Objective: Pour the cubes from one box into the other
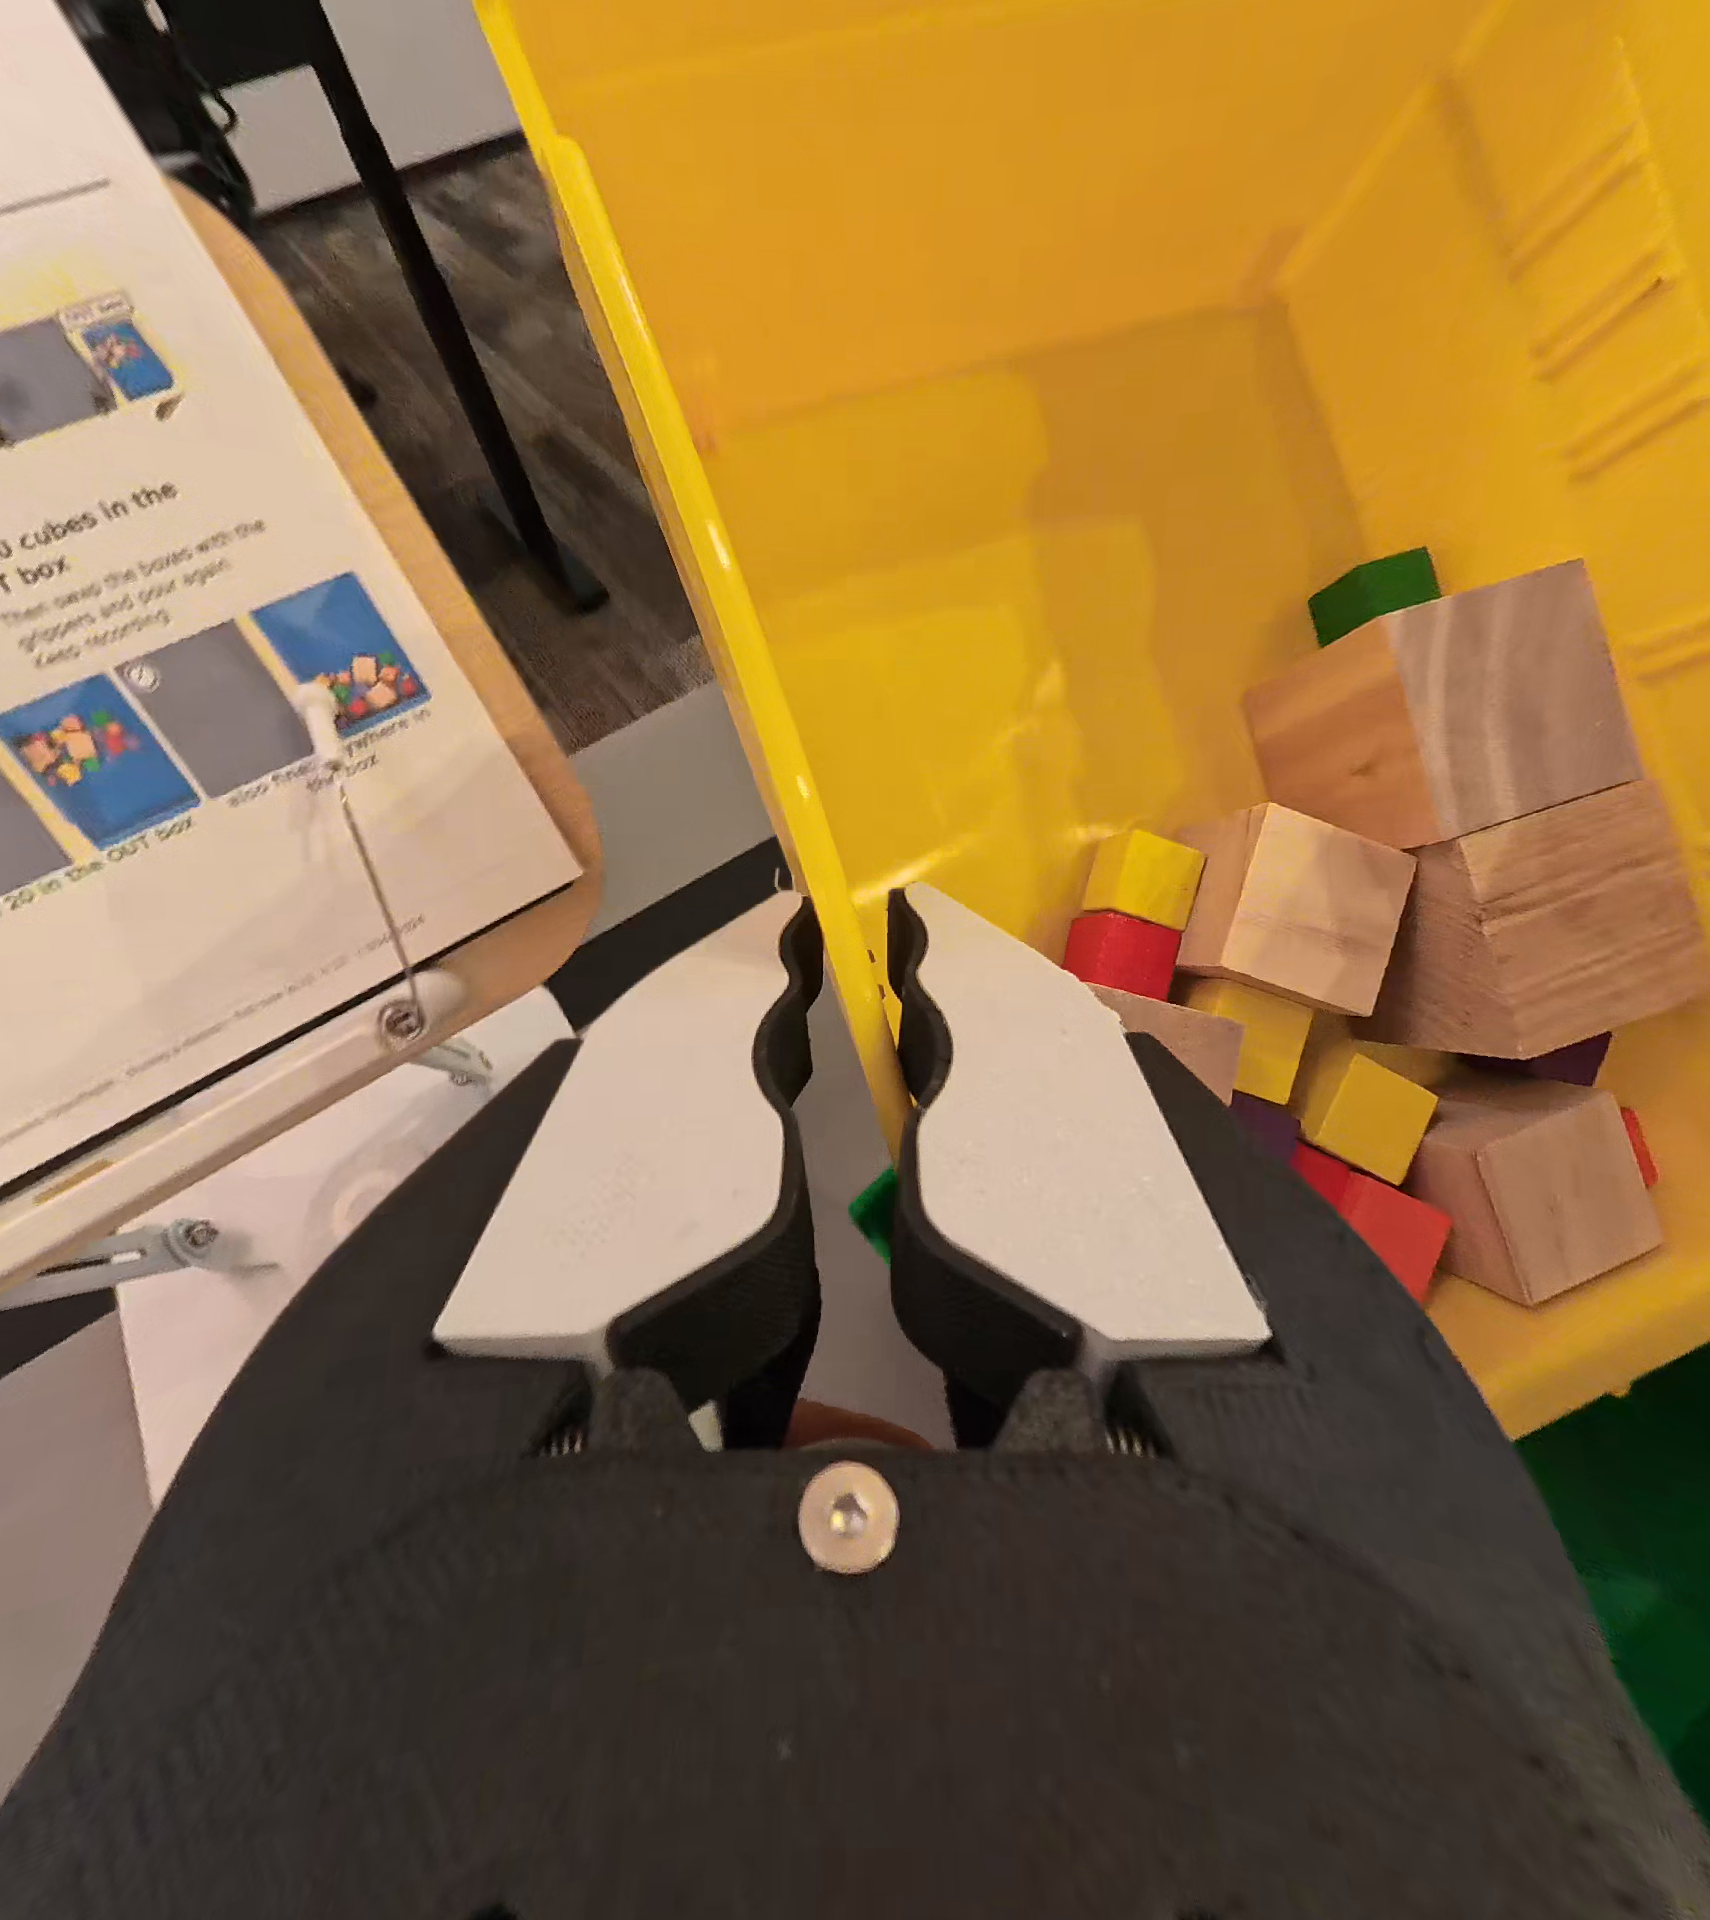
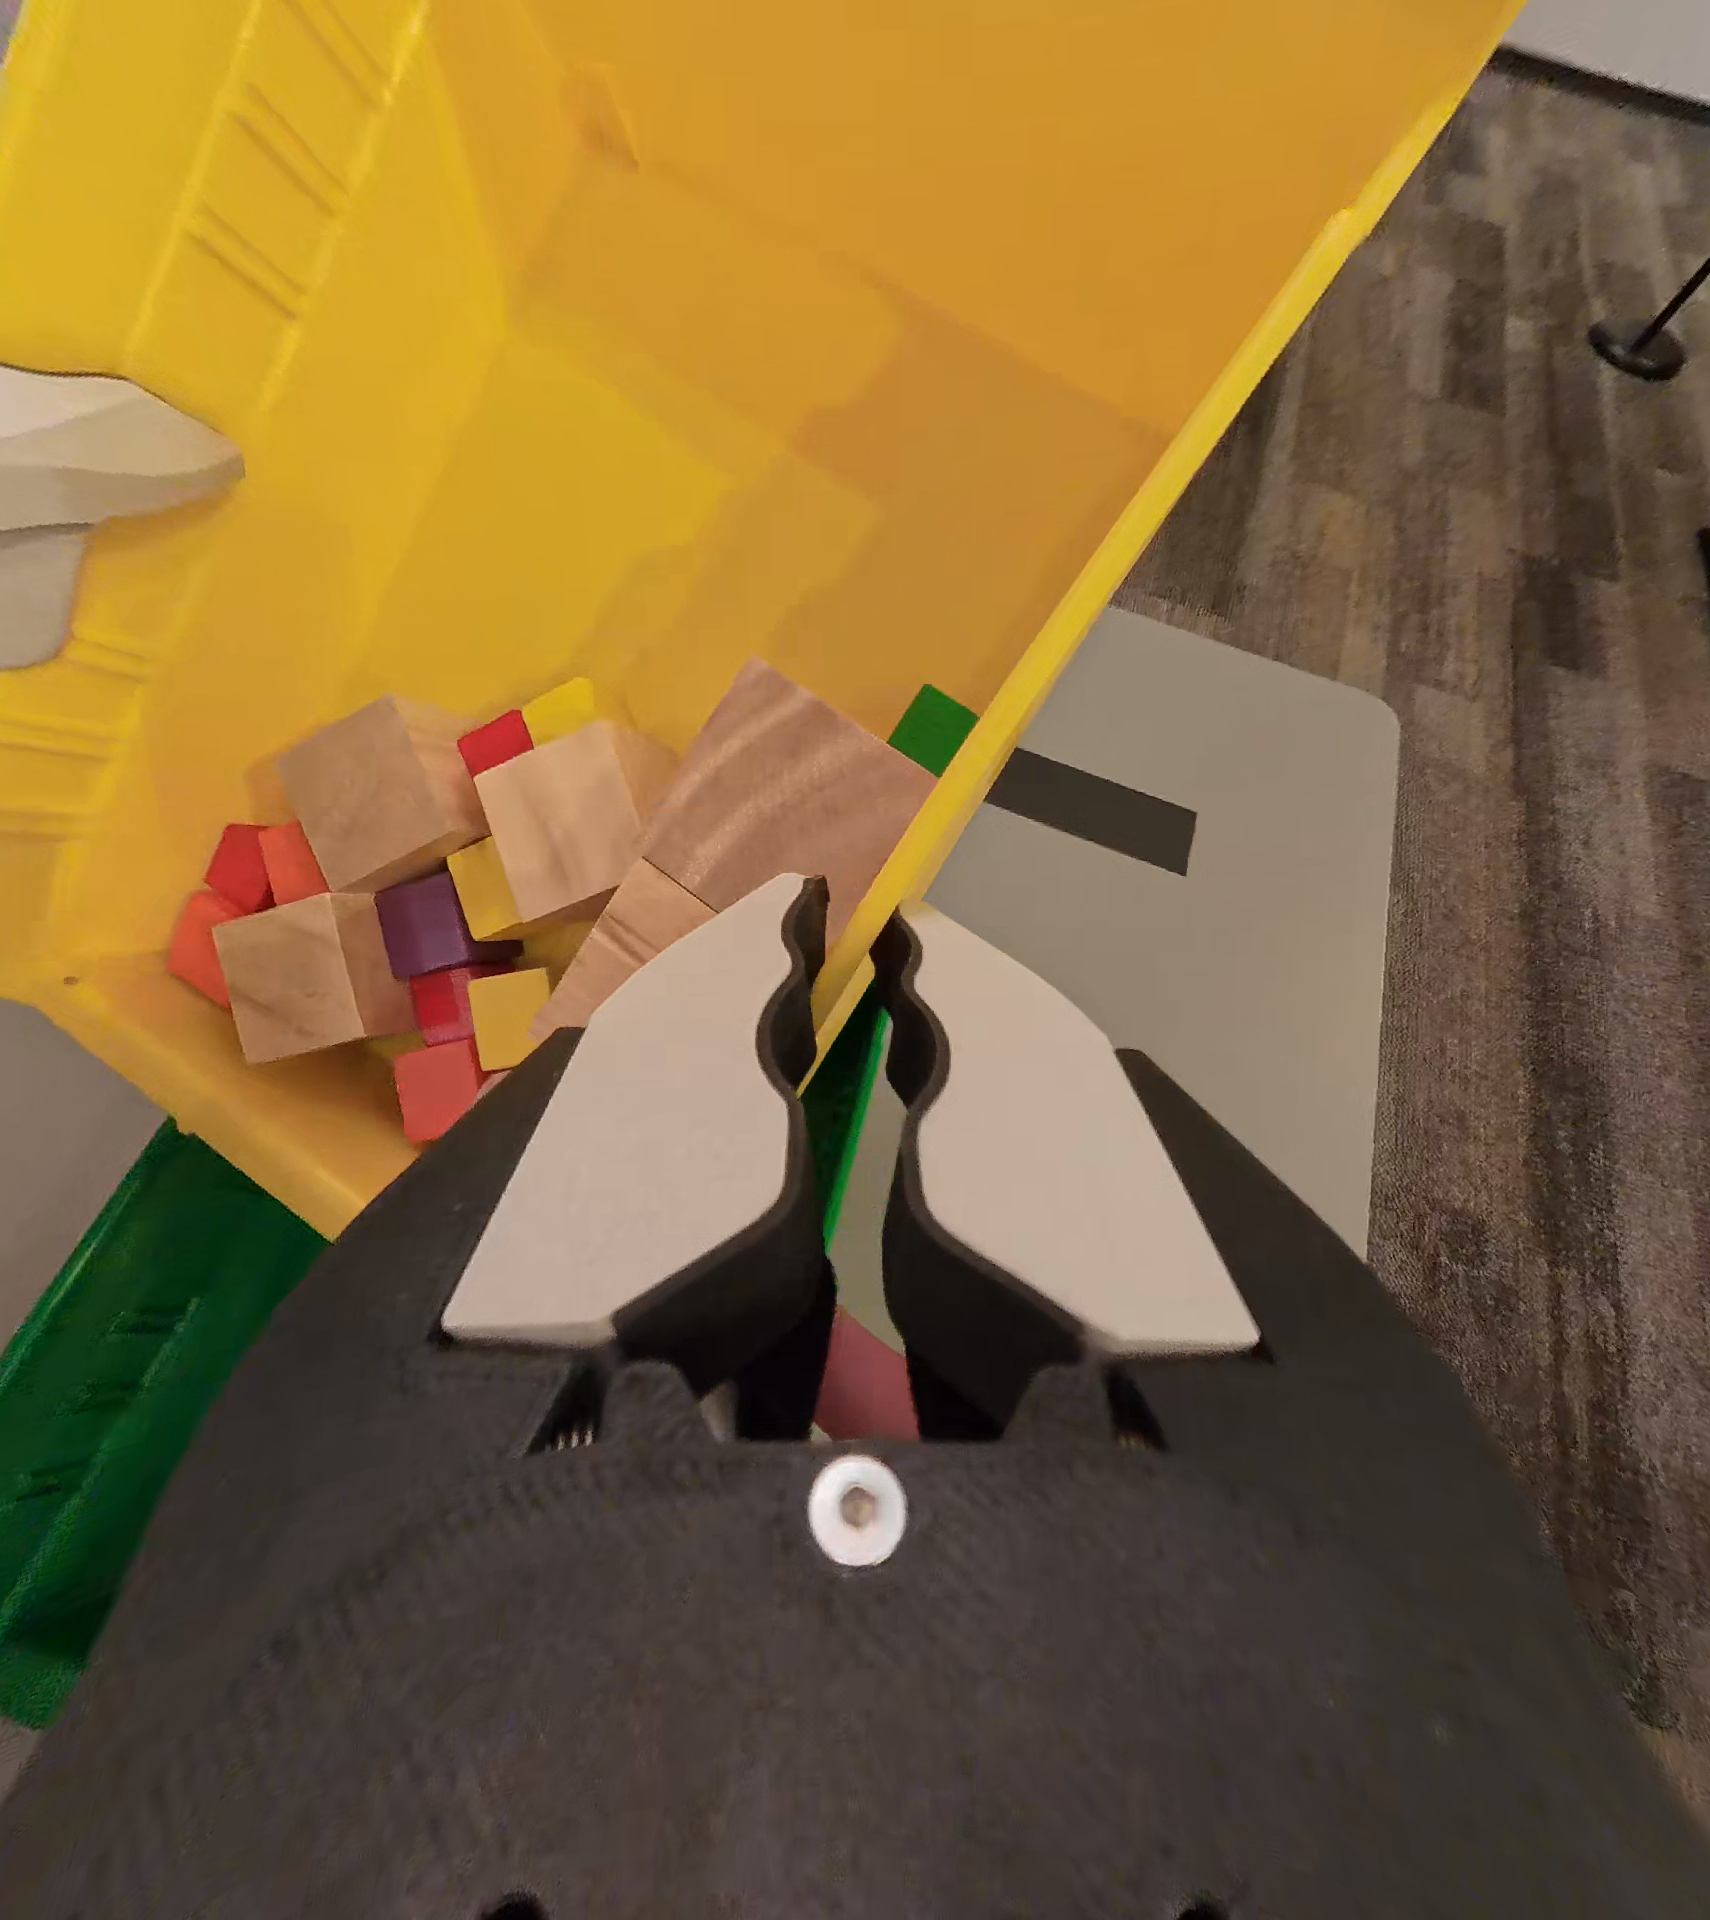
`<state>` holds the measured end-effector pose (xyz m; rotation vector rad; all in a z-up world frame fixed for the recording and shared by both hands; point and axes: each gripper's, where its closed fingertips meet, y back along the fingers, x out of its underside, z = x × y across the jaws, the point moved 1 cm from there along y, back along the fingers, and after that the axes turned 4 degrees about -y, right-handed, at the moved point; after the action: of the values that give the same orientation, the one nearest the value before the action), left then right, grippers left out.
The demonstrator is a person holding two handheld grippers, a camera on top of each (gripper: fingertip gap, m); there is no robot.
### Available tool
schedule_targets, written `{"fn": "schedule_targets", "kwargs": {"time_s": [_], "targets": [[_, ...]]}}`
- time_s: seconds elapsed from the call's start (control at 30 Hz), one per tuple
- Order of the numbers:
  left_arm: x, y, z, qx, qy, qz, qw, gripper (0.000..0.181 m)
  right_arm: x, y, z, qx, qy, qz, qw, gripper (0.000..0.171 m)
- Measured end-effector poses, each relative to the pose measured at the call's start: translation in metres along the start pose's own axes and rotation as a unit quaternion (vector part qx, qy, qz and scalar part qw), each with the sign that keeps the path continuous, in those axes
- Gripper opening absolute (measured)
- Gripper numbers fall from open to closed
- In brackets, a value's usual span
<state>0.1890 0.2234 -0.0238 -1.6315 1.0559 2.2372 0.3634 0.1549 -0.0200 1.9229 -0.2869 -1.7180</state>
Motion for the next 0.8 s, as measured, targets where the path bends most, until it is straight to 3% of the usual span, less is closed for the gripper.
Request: {"fn": "schedule_targets", "kwargs": {"time_s": [0.03, 0.4, 0.8], "targets": [[-0.002, -0.004, -0.003, -0.003, 0.000, -0.008, 1.000, 0.011, 0.001, -0.001, -0.005, 0.002, -0.004, -0.008, 1.000, 0.004], [-0.014, -0.022, -0.013, -0.032, 0.004, -0.132, 0.991, 0.012, -0.007, -0.005, -0.028, 0.030, -0.013, -0.119, 0.992, 0.004], [-0.030, -0.007, -0.015, -0.071, -0.031, -0.260, 0.963, 0.013, -0.008, -0.004, -0.029, 0.034, -0.044, -0.226, 0.973, 0.003]]}}
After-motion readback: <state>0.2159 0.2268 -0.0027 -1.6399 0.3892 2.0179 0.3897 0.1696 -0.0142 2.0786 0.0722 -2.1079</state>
